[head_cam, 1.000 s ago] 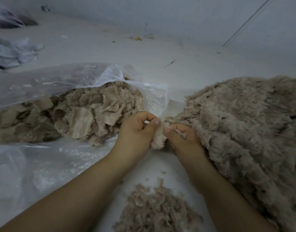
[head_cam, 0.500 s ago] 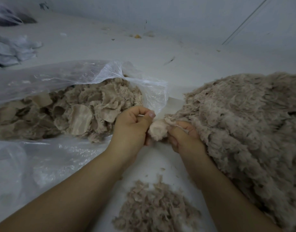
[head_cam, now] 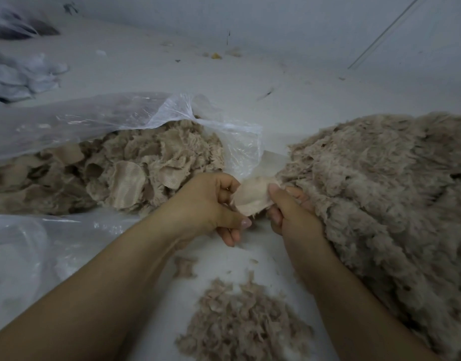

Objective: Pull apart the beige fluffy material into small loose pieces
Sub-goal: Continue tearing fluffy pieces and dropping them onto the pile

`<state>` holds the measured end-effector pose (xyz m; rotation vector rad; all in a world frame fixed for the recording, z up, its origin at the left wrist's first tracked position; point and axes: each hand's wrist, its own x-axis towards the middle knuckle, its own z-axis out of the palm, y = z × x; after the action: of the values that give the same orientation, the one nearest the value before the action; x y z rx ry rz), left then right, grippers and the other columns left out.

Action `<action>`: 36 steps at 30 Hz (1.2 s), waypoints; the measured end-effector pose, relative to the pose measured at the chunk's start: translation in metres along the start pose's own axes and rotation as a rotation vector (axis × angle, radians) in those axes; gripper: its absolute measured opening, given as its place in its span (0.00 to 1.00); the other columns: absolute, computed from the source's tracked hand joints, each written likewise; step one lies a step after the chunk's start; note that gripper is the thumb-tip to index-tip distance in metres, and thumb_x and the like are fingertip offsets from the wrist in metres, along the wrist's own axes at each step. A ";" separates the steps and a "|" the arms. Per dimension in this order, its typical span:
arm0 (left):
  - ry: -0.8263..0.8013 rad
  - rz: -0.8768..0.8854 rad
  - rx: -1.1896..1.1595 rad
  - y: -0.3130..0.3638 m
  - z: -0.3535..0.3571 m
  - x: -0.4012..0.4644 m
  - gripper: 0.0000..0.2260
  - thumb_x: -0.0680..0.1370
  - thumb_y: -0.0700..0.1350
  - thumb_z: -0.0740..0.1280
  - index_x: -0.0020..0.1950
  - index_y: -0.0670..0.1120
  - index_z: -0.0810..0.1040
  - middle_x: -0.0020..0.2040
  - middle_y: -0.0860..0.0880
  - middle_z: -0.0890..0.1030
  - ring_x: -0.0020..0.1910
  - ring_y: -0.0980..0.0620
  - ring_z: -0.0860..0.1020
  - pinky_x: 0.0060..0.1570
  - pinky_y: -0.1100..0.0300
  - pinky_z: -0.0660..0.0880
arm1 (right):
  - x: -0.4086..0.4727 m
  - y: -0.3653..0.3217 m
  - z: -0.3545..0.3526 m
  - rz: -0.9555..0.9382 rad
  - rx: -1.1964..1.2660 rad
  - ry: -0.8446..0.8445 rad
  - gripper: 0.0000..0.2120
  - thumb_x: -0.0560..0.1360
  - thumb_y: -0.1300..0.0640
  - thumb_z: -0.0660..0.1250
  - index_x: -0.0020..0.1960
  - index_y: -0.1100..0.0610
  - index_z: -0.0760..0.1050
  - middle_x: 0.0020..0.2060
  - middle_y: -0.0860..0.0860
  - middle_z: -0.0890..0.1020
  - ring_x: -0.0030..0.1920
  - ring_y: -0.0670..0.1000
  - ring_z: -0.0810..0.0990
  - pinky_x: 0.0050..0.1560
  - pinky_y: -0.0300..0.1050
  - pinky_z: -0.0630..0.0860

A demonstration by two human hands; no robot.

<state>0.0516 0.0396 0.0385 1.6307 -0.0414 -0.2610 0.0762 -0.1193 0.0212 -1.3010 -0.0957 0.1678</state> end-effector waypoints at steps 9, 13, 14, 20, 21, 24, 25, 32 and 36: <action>0.482 0.231 -0.042 -0.003 0.007 0.007 0.08 0.73 0.31 0.71 0.40 0.43 0.78 0.28 0.41 0.79 0.21 0.45 0.77 0.19 0.60 0.72 | 0.001 0.003 0.000 -0.049 -0.029 -0.012 0.21 0.83 0.62 0.54 0.32 0.59 0.69 0.17 0.44 0.69 0.18 0.40 0.64 0.21 0.28 0.61; 0.955 0.382 0.510 0.004 -0.032 0.005 0.08 0.70 0.36 0.72 0.36 0.48 0.79 0.31 0.50 0.78 0.30 0.51 0.77 0.29 0.59 0.72 | 0.006 0.012 -0.005 -0.053 -0.113 0.071 0.21 0.84 0.54 0.54 0.35 0.59 0.73 0.20 0.47 0.64 0.20 0.41 0.60 0.22 0.32 0.57; 0.999 0.362 0.737 0.003 -0.039 0.003 0.06 0.69 0.35 0.70 0.38 0.45 0.79 0.36 0.49 0.77 0.35 0.49 0.75 0.32 0.56 0.69 | 0.007 0.013 -0.005 -0.044 -0.110 0.084 0.22 0.84 0.54 0.54 0.34 0.58 0.72 0.20 0.47 0.64 0.20 0.41 0.59 0.22 0.32 0.57; 0.781 -0.030 1.408 0.004 -0.035 0.000 0.10 0.72 0.32 0.64 0.52 0.39 0.77 0.57 0.38 0.70 0.33 0.42 0.70 0.29 0.56 0.60 | 0.009 0.014 -0.004 -0.023 -0.156 0.117 0.22 0.83 0.53 0.55 0.32 0.58 0.70 0.20 0.47 0.65 0.19 0.42 0.59 0.21 0.32 0.56; 0.732 -0.043 1.431 0.005 -0.032 -0.001 0.07 0.72 0.33 0.64 0.48 0.39 0.76 0.58 0.37 0.69 0.35 0.42 0.70 0.30 0.55 0.62 | 0.009 0.014 -0.004 -0.023 -0.156 0.121 0.22 0.83 0.53 0.55 0.32 0.58 0.70 0.20 0.48 0.64 0.19 0.42 0.59 0.21 0.32 0.56; 0.722 0.050 1.468 0.008 -0.020 -0.005 0.02 0.70 0.34 0.64 0.41 0.40 0.73 0.53 0.35 0.70 0.43 0.38 0.72 0.33 0.54 0.63 | 0.010 0.014 -0.003 -0.020 -0.157 0.124 0.22 0.84 0.53 0.55 0.32 0.58 0.70 0.20 0.48 0.64 0.19 0.42 0.58 0.21 0.32 0.56; 0.733 0.128 1.441 0.010 -0.014 -0.006 0.03 0.69 0.34 0.64 0.39 0.39 0.72 0.51 0.34 0.71 0.42 0.37 0.72 0.31 0.54 0.62 | 0.010 0.013 -0.003 -0.014 -0.159 0.126 0.22 0.84 0.53 0.55 0.32 0.58 0.70 0.20 0.48 0.64 0.19 0.42 0.58 0.21 0.32 0.56; 0.432 0.202 1.230 -0.003 0.031 0.035 0.09 0.79 0.49 0.63 0.52 0.45 0.77 0.48 0.45 0.79 0.46 0.42 0.78 0.41 0.50 0.76 | 0.010 0.011 0.000 -0.038 -0.097 0.140 0.21 0.84 0.58 0.54 0.33 0.61 0.67 0.23 0.53 0.62 0.20 0.41 0.60 0.22 0.31 0.58; 0.400 0.135 1.176 -0.018 0.030 0.051 0.03 0.78 0.44 0.64 0.45 0.45 0.74 0.42 0.46 0.79 0.42 0.44 0.78 0.36 0.53 0.73 | 0.008 0.009 -0.001 -0.032 -0.138 0.112 0.22 0.84 0.57 0.54 0.32 0.60 0.67 0.20 0.49 0.63 0.19 0.41 0.60 0.22 0.30 0.59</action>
<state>0.0924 0.0020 0.0114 2.8052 0.0062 0.2711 0.0839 -0.1161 0.0122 -1.4427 -0.0330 0.0614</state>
